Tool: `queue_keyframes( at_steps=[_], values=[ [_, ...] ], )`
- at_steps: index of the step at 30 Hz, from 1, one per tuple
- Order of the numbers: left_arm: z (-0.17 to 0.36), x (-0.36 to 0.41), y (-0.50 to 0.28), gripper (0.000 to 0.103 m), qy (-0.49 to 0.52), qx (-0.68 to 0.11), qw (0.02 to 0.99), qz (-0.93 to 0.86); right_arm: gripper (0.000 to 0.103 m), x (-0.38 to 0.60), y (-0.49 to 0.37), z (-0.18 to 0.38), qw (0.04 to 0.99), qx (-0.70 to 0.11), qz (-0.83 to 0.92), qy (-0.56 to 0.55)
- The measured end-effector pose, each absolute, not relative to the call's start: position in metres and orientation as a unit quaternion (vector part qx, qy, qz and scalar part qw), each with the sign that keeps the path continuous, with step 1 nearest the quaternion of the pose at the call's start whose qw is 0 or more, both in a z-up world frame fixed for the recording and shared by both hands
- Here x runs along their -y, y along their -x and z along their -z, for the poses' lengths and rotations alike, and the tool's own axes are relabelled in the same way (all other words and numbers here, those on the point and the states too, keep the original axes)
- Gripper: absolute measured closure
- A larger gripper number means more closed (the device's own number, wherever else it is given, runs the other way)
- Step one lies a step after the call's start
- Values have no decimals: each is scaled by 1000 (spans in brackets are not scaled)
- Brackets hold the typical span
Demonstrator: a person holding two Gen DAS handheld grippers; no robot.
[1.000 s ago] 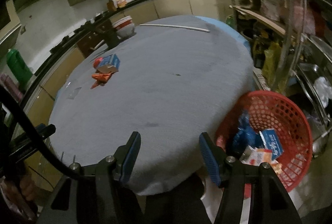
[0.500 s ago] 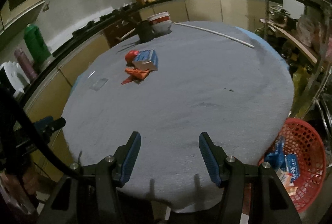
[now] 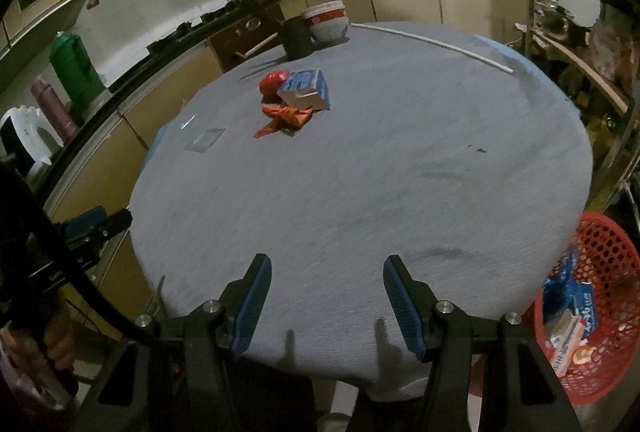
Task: Collect trash
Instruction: 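Advance both open tools toward the blue box and orange peel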
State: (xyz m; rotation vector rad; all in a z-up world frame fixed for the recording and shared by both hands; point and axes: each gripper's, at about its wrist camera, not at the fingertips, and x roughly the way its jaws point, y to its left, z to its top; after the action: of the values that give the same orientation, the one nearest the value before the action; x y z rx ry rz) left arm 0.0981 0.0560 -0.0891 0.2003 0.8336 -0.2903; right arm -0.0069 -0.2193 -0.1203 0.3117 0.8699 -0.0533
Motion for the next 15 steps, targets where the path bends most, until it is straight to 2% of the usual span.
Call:
queue_keyframes(
  at_steps=[15],
  values=[
    [100, -62, -108, 40, -92, -420, 894, 130, 40, 211, -7, 129, 892, -428, 10, -146]
  ],
)
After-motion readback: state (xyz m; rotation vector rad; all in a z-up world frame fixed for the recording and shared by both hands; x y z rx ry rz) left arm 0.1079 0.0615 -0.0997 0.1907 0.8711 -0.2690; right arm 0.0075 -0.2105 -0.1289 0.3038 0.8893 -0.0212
